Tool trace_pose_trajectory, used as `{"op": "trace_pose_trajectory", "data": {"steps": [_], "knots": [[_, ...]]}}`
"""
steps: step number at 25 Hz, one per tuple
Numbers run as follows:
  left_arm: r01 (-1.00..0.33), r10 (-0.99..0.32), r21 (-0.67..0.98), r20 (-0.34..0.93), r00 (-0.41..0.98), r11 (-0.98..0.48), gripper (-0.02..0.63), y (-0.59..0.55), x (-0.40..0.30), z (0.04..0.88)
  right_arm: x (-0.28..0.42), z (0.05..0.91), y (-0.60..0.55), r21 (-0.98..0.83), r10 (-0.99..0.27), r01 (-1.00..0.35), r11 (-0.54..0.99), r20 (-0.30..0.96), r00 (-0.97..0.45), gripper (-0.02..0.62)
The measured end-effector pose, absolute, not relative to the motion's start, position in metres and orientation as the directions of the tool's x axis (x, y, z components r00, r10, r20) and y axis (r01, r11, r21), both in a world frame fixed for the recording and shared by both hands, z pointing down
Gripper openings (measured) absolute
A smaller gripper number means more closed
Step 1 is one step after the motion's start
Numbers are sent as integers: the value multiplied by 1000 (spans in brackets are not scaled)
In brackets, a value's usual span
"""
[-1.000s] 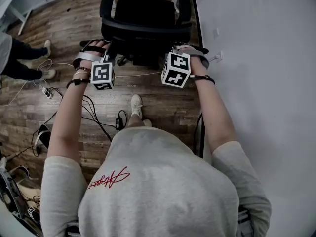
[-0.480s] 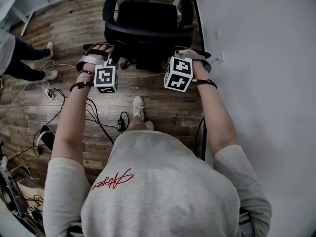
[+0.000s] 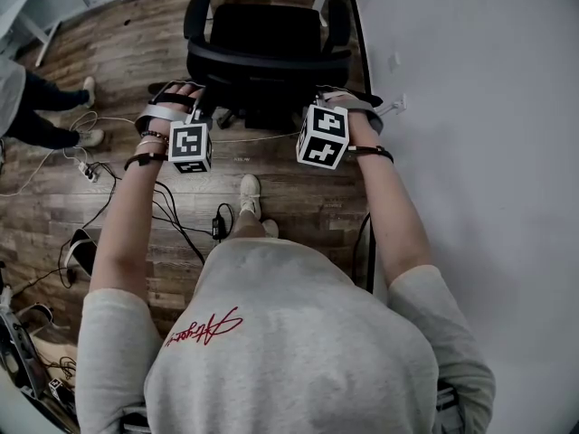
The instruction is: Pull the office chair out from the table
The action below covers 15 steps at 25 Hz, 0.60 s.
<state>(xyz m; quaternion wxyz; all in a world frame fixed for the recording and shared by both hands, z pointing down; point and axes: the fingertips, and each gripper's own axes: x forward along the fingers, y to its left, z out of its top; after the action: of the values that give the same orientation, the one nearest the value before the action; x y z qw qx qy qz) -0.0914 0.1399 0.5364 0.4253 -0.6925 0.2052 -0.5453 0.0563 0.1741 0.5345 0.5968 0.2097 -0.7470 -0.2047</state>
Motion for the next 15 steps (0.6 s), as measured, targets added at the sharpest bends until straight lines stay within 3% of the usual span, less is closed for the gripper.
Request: {"op": "trace_pose_trajectory", "data": {"steps": [15], "knots": [[172, -740, -803, 594, 315, -571, 71, 154, -87, 536, 60, 535, 186, 561, -561, -62, 825, 803, -202, 98]]}}
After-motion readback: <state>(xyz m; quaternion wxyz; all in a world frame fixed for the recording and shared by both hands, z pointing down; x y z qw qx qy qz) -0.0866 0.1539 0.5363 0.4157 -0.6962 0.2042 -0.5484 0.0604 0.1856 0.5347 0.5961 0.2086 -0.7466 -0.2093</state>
